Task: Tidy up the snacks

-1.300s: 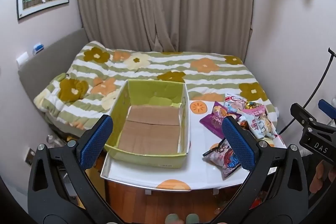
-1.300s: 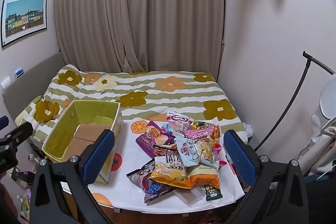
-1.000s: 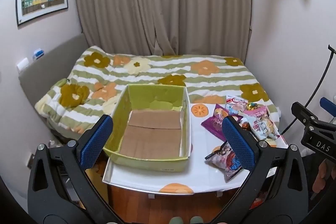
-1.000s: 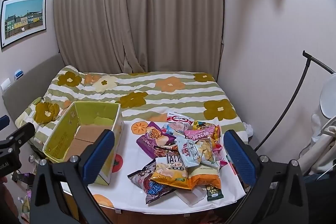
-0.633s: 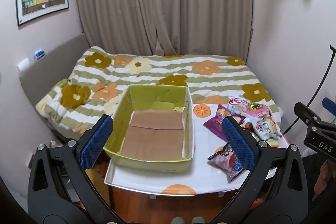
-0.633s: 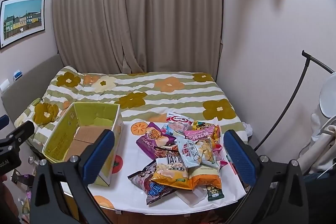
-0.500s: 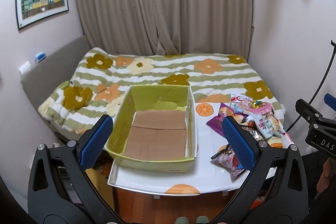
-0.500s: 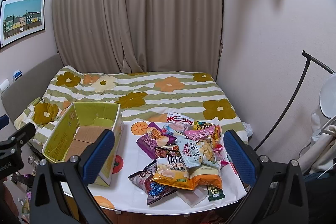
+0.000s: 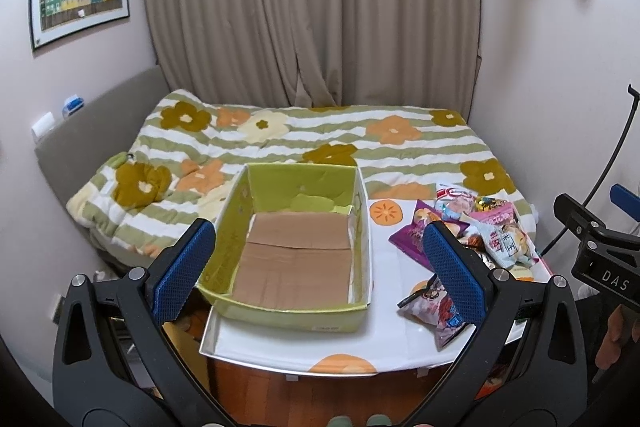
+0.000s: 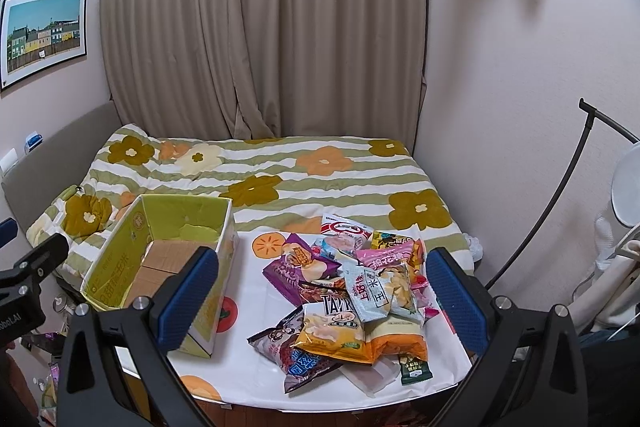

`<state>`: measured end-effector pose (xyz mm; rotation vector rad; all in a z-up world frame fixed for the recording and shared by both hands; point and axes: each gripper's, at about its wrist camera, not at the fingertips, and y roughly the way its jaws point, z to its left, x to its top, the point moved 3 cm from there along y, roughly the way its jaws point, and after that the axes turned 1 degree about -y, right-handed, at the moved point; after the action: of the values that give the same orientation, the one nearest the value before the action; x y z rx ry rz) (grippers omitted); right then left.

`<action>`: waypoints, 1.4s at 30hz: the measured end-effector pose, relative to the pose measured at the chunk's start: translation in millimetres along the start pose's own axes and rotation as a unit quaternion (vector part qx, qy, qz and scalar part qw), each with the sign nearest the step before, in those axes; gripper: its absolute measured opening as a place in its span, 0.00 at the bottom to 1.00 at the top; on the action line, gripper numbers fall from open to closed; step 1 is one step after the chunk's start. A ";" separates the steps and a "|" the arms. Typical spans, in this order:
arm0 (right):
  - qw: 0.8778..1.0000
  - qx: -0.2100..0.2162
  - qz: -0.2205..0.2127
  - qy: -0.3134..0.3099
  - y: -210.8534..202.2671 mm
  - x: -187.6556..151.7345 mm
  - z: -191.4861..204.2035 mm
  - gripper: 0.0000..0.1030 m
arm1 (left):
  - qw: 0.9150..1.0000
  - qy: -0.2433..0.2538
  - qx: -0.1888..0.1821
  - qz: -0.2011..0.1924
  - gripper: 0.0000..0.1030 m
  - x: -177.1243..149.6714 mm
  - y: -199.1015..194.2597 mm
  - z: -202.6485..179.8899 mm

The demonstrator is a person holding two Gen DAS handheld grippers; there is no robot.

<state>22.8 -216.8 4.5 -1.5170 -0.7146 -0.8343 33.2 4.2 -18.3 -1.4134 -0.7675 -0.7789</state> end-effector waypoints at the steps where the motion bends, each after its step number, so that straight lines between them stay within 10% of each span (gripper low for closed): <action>1: 1.000 0.000 0.000 0.000 0.0 -0.1 0.2 1.00 | 1.000 0.000 0.000 0.000 1.00 -0.1 0.2 0.4; 42: 1.000 -0.001 0.002 -0.003 2.5 0.3 9.0 1.00 | 1.000 0.005 -0.013 0.005 1.00 8.8 3.7 -5.0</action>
<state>26.0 -208.1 3.0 -1.5227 -0.7165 -0.8280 41.1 -0.8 -13.0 -1.4351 -0.7435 -0.7900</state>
